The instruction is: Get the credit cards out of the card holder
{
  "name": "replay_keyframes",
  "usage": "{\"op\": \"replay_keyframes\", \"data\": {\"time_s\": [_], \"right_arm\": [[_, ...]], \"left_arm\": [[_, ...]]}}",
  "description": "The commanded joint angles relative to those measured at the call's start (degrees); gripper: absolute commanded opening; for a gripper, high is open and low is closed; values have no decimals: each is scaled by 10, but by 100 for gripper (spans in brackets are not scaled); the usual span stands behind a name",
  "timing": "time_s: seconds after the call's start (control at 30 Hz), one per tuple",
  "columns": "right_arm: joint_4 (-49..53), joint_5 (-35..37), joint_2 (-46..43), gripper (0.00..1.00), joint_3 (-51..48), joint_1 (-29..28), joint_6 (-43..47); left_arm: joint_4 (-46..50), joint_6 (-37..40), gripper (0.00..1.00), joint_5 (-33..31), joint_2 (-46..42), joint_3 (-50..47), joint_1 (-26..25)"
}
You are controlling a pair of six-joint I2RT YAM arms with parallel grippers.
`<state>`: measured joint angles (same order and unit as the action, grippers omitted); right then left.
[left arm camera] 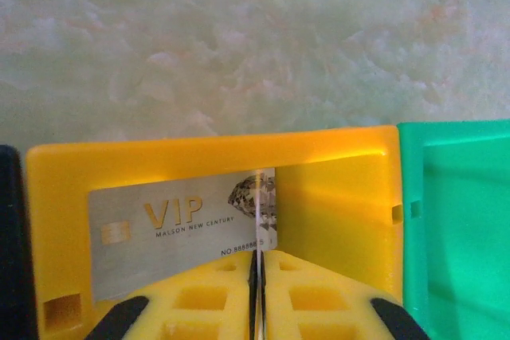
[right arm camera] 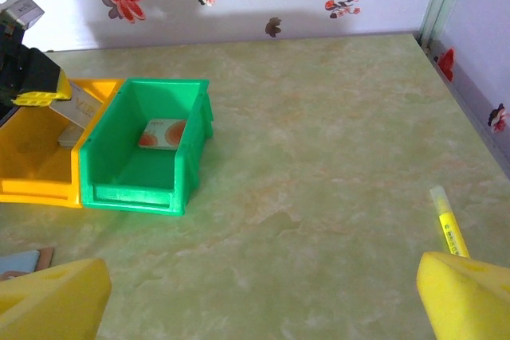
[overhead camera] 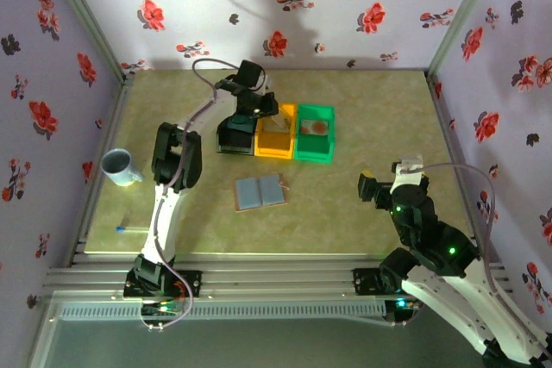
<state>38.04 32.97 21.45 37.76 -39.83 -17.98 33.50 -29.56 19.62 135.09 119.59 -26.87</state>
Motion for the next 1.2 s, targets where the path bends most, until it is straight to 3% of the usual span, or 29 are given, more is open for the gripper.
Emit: {"op": "replay_keyframes", "data": {"time_s": [0.0, 1.17], "right_arm": [[-11, 1, 1, 99, -5, 4, 10], [-12, -3, 1, 99, -6, 7, 10]], "left_arm": [[16, 14, 15, -12, 18, 25, 6], [59, 23, 26, -45, 17, 78, 20]]}}
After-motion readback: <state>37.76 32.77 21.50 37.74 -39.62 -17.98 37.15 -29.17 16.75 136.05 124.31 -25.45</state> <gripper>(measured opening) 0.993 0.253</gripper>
